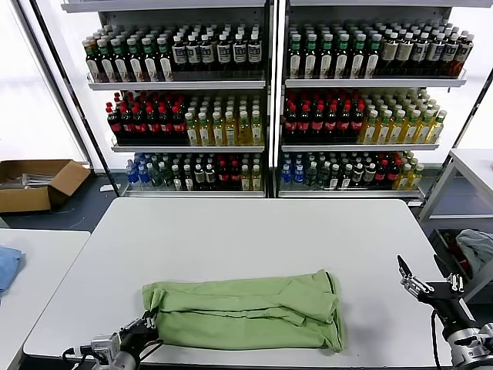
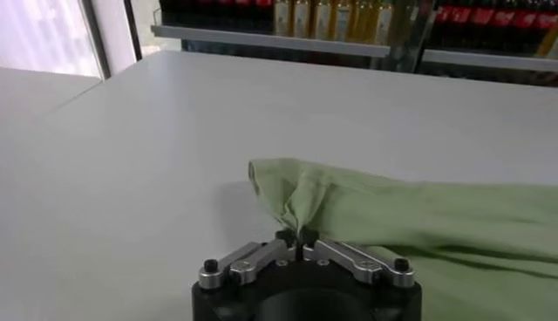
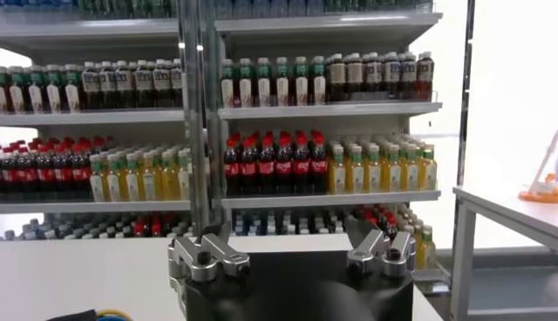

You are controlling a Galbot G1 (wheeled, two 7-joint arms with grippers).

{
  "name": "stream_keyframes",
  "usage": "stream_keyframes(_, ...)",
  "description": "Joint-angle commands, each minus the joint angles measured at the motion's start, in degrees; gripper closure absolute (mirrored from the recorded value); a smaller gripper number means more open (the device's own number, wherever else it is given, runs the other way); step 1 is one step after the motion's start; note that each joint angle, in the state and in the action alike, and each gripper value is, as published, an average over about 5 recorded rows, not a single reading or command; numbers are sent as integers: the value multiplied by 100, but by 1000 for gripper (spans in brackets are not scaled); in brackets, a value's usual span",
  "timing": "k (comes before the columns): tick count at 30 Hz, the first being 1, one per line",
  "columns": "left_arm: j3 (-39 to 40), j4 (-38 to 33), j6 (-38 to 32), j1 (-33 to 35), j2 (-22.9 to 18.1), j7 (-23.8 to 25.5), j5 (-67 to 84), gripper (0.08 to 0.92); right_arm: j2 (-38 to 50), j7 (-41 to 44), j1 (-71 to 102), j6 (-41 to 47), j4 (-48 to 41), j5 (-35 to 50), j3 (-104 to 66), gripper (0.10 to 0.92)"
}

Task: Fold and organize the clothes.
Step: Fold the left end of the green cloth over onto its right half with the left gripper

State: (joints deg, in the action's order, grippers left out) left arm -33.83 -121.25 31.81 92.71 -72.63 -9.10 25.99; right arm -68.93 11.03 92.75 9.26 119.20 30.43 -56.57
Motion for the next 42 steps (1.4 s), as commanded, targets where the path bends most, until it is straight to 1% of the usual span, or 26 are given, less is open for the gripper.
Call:
stream_keyframes(1, -975, 33, -61, -115, 282, 296, 176, 906, 9, -5, -7, -5, 18, 14, -23, 203)
stream_keyframes(5, -2054, 282, -55, -292, 794, 529, 600, 906, 39, -6, 37, -28, 42, 60, -59, 203)
stream_keyframes(9, -2715, 694, -50, -444, 1420, 798, 891, 906, 57, -12, 38, -26, 77, 88, -36, 203)
stream_keyframes(14, -3079, 1139, -57, -669, 2059, 1021, 989, 906, 91, -22, 14, -17, 138, 91, 7, 203)
stream_keyframes(17, -3067, 1090, -44, -735, 2329, 1077, 1026, 906, 108, -27, 36, -21, 193, 105, 4, 203)
stream_keyframes(19, -2979, 944, 5, -783, 2415, 1083, 1043, 906, 110, -29, 64, -23, 235, 116, -6, 203)
stream_keyframes(23, -2764, 348, 116, -850, 2362, 1088, 1063, 906, 101, -32, 154, -38, 330, 129, -51, 203)
stream_keyframes(28, -2373, -468, 132, -662, 2100, 1081, 1049, 906, 86, -21, 302, -57, 497, 154, -125, 203)
stream_keyframes(32, -1863, -935, 137, -604, 1865, 995, 1047, 906, 45, -20, 351, -60, 573, 141, -127, 203)
stream_keyframes(36, -1338, -1120, 139, -804, 1579, 923, 945, 906, -44, -16, 366, -58, 606, 64, -74, 203)
stream_keyframes(42, -545, -1016, 139, -866, 1091, 831, 859, 906, -179, 10, 409, -64, 682, -62, 7, 203)
